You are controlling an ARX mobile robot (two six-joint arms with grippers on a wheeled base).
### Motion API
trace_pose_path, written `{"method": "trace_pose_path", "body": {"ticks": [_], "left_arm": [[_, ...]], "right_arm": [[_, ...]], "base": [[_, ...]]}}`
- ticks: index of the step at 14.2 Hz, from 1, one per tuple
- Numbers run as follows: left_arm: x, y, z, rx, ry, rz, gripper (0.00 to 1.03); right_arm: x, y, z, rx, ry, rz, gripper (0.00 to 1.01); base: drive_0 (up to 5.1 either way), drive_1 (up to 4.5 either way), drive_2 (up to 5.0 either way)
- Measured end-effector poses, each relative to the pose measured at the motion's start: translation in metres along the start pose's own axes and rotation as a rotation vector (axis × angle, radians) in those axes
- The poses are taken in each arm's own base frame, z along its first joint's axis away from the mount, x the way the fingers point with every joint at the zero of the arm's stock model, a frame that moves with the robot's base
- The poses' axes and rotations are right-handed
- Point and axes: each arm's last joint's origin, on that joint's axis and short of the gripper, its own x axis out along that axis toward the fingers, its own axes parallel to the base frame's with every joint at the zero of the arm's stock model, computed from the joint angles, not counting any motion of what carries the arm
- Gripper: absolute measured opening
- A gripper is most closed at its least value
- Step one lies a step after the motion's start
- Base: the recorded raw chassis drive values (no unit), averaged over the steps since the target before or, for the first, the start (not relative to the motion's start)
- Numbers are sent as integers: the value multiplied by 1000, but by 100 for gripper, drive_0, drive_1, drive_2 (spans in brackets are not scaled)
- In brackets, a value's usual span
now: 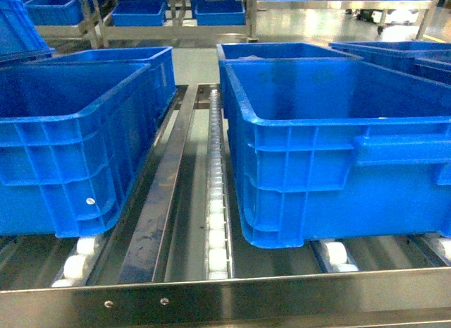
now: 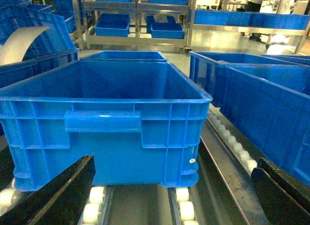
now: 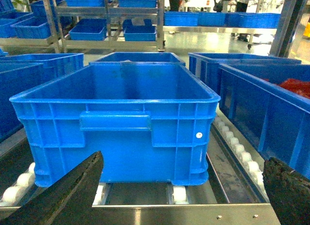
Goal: Sort blue parts and orange caps into right shelf containers
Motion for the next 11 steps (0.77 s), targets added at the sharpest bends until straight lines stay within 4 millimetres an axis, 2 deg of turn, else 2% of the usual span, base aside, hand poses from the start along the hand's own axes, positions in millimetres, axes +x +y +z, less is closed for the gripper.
{"method": "trace_pose_path", "body": {"ticks": [11], "left_arm": [[0, 0, 0, 0, 0, 0, 98]], "right_arm": [[0, 0, 0, 0, 0, 0, 98]], "base": [[0, 0, 0]]}}
